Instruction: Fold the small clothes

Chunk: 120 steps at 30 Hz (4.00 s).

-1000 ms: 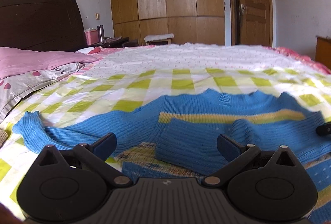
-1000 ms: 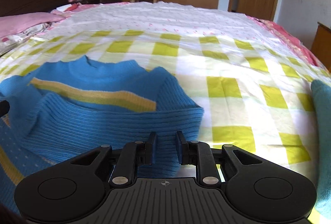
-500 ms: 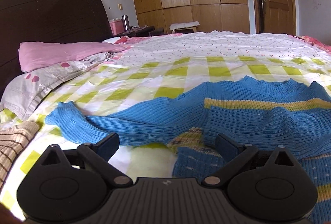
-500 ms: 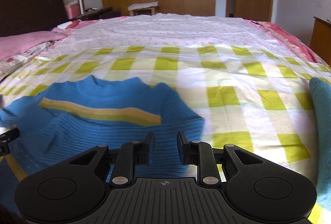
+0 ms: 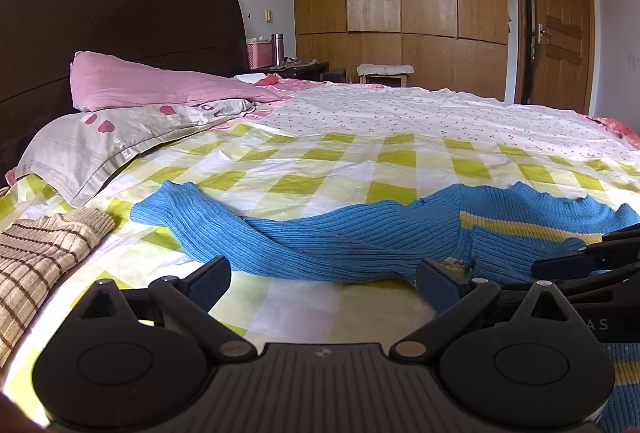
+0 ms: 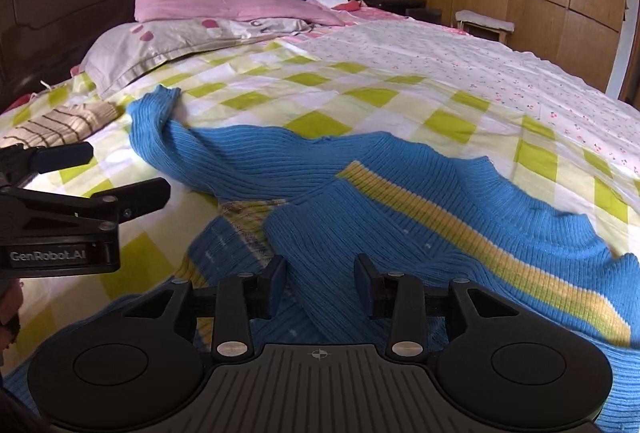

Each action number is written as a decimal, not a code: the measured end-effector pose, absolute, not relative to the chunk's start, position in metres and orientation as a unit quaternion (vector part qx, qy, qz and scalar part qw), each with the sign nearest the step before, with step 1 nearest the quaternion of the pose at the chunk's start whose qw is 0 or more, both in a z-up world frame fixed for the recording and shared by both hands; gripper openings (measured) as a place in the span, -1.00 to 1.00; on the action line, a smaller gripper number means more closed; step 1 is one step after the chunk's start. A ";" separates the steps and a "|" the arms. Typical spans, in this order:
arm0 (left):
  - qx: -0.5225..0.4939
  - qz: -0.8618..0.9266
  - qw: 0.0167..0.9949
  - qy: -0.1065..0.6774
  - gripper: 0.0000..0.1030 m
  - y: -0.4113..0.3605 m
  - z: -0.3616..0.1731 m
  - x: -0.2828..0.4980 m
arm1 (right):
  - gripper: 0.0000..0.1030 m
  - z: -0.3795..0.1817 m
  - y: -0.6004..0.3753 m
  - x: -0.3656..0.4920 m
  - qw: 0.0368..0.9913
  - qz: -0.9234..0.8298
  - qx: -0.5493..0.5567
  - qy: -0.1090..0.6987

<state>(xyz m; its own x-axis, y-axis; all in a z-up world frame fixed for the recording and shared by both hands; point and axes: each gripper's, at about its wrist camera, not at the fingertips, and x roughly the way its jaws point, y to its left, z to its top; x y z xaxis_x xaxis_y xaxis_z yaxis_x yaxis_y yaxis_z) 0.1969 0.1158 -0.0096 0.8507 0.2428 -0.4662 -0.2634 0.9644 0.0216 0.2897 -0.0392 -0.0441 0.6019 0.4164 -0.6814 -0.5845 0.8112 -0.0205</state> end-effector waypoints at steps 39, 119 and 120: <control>-0.086 0.268 0.887 0.367 -0.20 0.237 -0.010 0.325 | -0.66 -0.024 -0.064 0.262 0.898 0.302 -0.004 0.320; -0.138 0.101 0.962 0.212 -0.14 0.171 -0.011 0.164 | -0.94 0.080 -0.116 0.328 0.881 0.275 0.255 0.287; -0.130 0.096 0.964 0.210 -0.13 0.165 -0.008 0.166 | -0.94 0.080 -0.130 0.323 0.883 0.266 0.264 0.282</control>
<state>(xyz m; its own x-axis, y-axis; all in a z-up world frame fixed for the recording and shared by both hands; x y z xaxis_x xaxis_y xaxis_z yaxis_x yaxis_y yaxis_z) 0.1655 0.1655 -0.0083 0.8932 0.1311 -0.4301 -0.2401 0.9478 -0.2096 0.3226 -0.1305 0.0796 0.6997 0.6190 -0.3567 -0.3214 0.7187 0.6166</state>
